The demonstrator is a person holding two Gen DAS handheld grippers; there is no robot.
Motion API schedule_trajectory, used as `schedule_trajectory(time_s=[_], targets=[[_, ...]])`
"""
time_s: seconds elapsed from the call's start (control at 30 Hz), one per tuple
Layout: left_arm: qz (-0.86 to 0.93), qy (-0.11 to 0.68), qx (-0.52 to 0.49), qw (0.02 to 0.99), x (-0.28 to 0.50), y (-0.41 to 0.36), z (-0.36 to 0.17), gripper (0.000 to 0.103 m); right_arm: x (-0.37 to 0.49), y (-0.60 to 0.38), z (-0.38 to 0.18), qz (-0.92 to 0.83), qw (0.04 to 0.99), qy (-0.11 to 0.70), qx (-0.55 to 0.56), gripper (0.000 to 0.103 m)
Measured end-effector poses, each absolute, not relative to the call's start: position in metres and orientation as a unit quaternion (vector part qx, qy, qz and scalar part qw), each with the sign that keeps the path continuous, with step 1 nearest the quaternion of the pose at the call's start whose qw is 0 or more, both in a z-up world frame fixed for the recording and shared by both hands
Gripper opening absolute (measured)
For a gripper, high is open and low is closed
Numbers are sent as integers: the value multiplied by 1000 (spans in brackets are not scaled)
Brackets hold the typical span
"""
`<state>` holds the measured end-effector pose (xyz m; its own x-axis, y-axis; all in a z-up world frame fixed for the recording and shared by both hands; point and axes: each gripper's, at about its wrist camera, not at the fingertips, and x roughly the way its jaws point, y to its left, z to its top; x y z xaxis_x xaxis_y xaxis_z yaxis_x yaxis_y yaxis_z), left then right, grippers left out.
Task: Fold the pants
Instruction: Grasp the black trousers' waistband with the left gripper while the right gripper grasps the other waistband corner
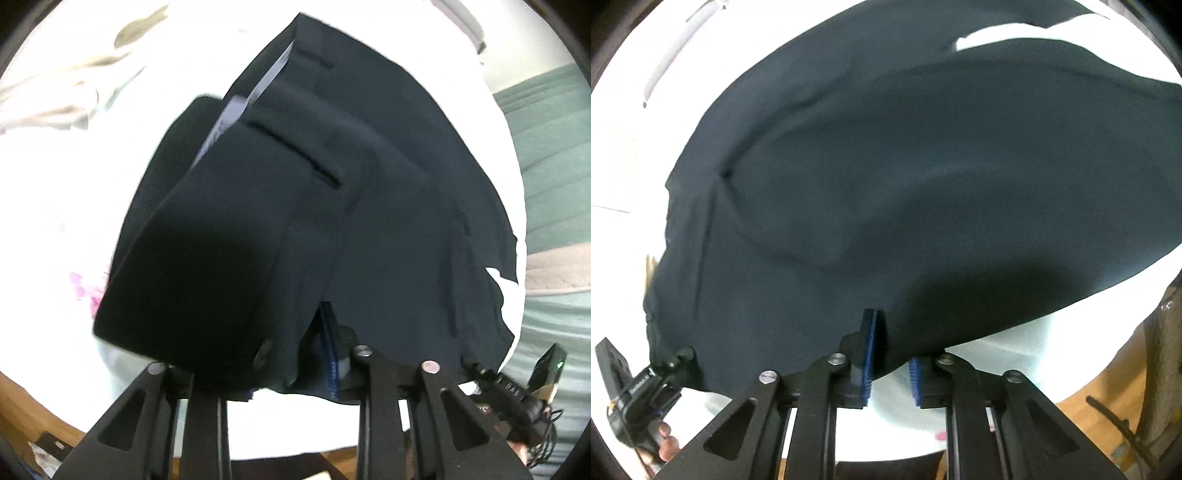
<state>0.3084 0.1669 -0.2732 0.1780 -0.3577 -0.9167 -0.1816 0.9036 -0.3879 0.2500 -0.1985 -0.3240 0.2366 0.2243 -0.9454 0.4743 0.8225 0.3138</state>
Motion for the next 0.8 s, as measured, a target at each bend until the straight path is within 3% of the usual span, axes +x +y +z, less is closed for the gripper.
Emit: schedule_trajectory(time_s=[0.2, 0.47, 0.8], targets=[[-88, 591, -181, 781, 312, 164, -209, 14, 253, -204, -239, -70, 788, 554, 257, 11], [-84, 520, -198, 827, 376, 158, -139, 13, 303, -235, -165, -42, 834, 484, 264, 9], [-20, 507, -187, 841, 497, 130, -151, 13, 433, -245, -146, 20, 846, 484, 224, 9]])
